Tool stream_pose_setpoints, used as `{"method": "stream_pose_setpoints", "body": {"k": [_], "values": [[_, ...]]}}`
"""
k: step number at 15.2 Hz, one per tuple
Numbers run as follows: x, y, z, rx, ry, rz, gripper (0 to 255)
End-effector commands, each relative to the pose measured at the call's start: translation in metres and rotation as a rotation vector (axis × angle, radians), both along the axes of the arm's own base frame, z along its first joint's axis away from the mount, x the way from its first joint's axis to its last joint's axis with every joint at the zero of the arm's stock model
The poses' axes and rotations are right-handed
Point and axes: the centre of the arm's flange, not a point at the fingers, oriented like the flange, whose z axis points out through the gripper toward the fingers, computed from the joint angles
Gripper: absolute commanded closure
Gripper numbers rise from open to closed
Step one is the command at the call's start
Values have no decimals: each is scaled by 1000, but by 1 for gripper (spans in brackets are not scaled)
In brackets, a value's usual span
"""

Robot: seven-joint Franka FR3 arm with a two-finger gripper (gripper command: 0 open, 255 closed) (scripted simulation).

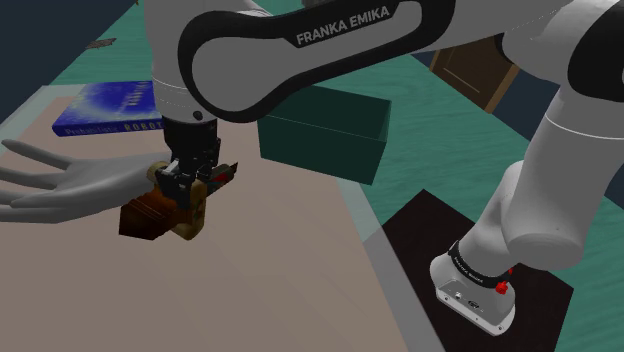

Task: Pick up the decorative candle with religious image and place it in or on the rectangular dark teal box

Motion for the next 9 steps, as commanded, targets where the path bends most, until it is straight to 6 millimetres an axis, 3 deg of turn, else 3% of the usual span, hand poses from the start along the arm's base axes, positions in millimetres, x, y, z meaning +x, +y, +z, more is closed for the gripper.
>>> {"method": "stream_pose_setpoints", "body": {"k": [1, 9], "values": [[0, 0, 0, -1, 1, 0, 255], [0, 0, 42, -1, 1, 0, 255]]}}
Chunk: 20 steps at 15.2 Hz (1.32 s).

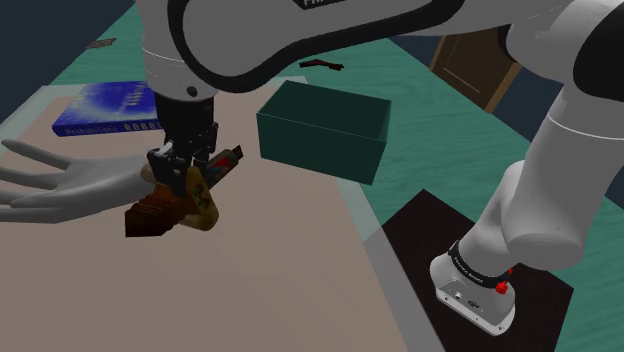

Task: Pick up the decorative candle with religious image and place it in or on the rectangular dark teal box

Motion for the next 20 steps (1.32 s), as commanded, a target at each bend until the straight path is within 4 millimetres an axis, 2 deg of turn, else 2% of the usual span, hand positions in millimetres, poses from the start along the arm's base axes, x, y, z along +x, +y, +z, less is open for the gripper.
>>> {"method": "stream_pose_setpoints", "body": {"k": [1, 20], "values": [[0, 1, 14, 1, -1, 0, 255], [0, 1, 114, 1, -1, 0, 255]]}}
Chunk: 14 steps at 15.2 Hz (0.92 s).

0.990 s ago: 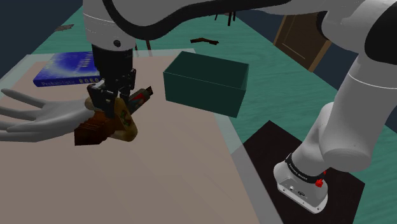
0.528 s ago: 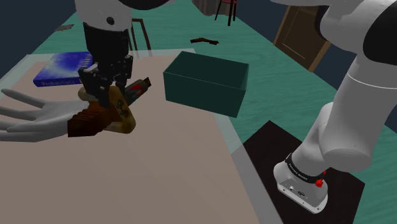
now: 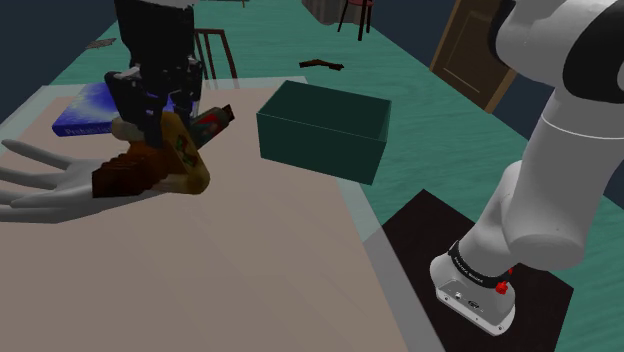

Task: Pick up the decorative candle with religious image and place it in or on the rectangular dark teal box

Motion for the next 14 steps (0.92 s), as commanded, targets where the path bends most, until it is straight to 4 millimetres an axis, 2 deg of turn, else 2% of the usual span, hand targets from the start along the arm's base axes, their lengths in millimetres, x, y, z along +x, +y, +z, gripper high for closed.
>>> {"method": "stream_pose_setpoints", "body": {"k": [1, 14], "values": [[0, 1, 12, 1, -1, 0, 255], [0, 1, 77, 1, -1, 0, 255]]}}
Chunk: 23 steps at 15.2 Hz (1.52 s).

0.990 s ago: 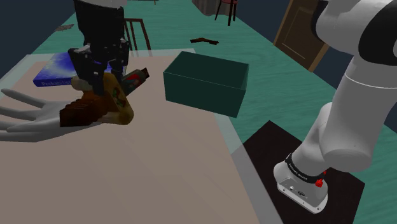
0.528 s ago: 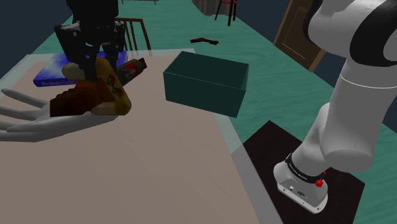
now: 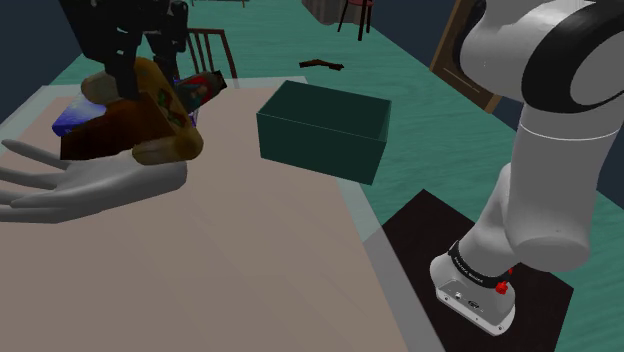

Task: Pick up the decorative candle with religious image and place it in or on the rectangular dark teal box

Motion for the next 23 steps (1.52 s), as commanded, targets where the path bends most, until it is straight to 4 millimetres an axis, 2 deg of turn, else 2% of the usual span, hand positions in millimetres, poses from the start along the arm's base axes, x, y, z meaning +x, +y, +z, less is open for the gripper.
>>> {"method": "stream_pose_setpoints", "body": {"k": [1, 23], "values": [[0, -14, 7, 1, -1, 0, 255], [-6, -302, 44, 1, -1, 0, 255]]}}
